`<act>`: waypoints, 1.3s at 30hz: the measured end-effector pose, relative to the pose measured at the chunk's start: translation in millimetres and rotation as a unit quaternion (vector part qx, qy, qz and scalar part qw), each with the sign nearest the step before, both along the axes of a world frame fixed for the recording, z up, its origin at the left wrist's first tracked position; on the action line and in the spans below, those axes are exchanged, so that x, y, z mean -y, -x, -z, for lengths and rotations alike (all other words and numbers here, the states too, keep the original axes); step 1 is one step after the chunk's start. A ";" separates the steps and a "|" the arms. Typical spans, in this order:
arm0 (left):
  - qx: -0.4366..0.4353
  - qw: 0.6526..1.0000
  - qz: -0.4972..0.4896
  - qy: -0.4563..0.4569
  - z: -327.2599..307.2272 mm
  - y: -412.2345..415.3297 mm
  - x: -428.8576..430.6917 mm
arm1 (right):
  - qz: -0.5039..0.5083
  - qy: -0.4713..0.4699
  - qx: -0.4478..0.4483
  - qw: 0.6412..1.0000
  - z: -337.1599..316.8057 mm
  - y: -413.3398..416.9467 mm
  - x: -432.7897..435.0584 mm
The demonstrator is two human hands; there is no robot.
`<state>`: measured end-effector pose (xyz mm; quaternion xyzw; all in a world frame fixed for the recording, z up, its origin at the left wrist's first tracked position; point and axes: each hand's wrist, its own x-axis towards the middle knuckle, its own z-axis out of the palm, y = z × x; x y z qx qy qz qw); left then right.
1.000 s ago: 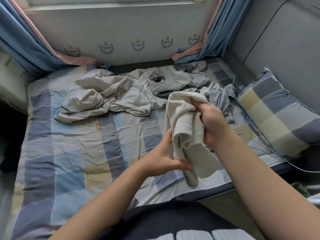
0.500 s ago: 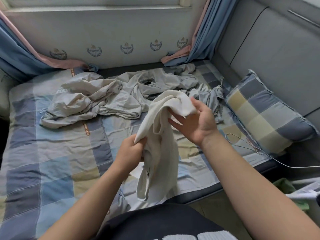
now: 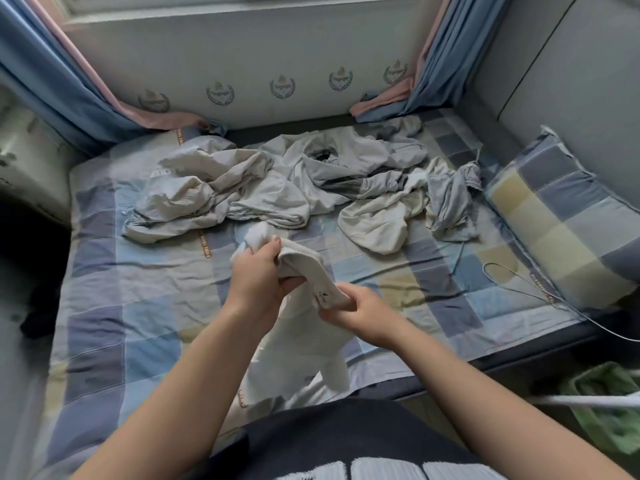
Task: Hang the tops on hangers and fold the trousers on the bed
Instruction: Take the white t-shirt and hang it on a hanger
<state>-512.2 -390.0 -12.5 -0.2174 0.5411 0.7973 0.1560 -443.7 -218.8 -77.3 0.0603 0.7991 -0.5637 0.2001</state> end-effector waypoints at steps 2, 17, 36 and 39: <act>0.005 1.000 -0.018 -0.004 -3.6 2.1 6.1 | -0.009 -0.097 -0.030 0.995 7.1 2.0 -7.5; -0.197 0.863 0.312 0.346 37.9 -12.3 25.3 | 0.158 -0.034 -0.176 0.971 -105.8 -24.2 -4.5; -0.520 0.552 0.611 0.225 27.5 -131.9 -38.6 | 0.663 -0.288 -0.121 0.680 -136.9 -339.1 86.2; -0.553 0.480 0.664 0.153 7.7 -196.4 -77.0 | 0.721 -0.320 -0.094 0.607 -143.9 -406.5 91.7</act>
